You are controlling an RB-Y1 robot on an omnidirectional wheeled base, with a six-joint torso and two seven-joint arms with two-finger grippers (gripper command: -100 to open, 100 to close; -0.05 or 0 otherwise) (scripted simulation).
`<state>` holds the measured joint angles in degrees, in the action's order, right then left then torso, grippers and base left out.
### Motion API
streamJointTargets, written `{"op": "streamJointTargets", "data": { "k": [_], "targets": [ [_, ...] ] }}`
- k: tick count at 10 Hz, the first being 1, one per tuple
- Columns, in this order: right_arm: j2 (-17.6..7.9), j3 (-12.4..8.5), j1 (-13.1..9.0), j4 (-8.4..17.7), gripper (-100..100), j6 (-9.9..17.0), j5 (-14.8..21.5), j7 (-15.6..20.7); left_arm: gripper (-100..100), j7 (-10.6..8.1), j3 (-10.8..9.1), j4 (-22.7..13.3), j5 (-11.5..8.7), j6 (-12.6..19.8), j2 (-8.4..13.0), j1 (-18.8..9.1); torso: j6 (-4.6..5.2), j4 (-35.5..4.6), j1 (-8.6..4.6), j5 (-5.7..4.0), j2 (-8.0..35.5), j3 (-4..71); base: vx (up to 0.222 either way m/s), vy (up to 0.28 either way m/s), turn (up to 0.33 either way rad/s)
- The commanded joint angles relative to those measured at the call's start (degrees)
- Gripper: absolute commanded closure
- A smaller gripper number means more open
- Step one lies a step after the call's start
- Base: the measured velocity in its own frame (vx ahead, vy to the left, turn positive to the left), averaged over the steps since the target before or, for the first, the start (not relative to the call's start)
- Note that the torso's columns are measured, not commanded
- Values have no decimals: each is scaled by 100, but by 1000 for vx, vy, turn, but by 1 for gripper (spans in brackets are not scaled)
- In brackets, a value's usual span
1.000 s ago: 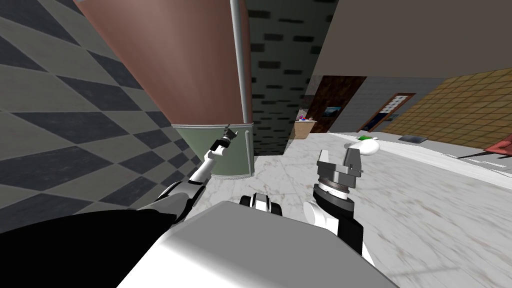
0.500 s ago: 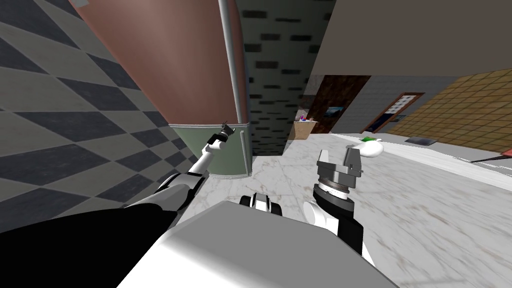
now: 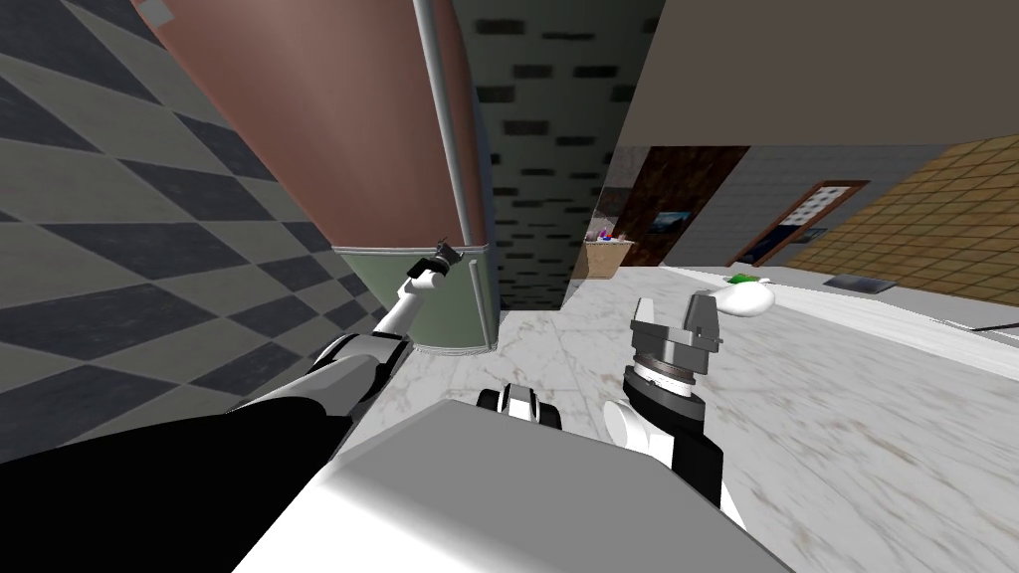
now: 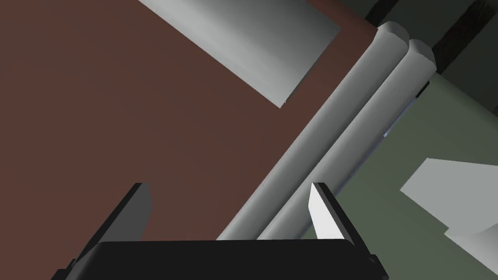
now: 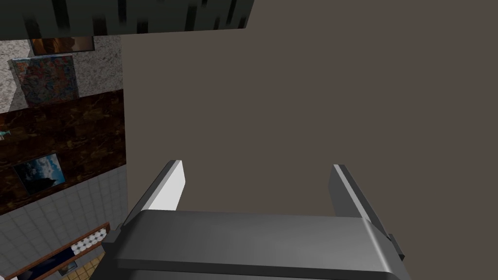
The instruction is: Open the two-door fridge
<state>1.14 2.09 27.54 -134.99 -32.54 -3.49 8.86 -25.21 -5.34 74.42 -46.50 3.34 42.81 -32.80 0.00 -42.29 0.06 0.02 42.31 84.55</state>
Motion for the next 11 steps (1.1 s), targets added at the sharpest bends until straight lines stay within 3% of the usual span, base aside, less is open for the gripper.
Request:
{"op": "streamJointTargets", "data": {
  "k": [1, 4, 9, 11],
  "targets": [
    [0, 0, 0, 0, 0, 0, 0, 0, -100, -21, -21, -409, -171, 147, 140, -253, 0, 0, -14, -4, -5, 3, 25, -136, 34],
    [0, 0, 0, 0, 0, 0, 0, 0, -100, -25, -103, -886, -418, 422, 332, -633, 0, 1, -3, -1, -4, 3, 32, -141, 55],
    [0, 0, 0, 0, 0, 0, 0, 0, -100, -10, -184, -1505, -630, 669, 496, -963, -1, 2, -5, -1, -8, 5, 16, -129, 39],
    [0, 0, 0, 0, 0, 0, 0, 0, -100, 14, -259, -1950, -813, 889, 635, -1250, -1, 0, -9, -2, -1, 1, 20, -158, 67]
  ]
}}
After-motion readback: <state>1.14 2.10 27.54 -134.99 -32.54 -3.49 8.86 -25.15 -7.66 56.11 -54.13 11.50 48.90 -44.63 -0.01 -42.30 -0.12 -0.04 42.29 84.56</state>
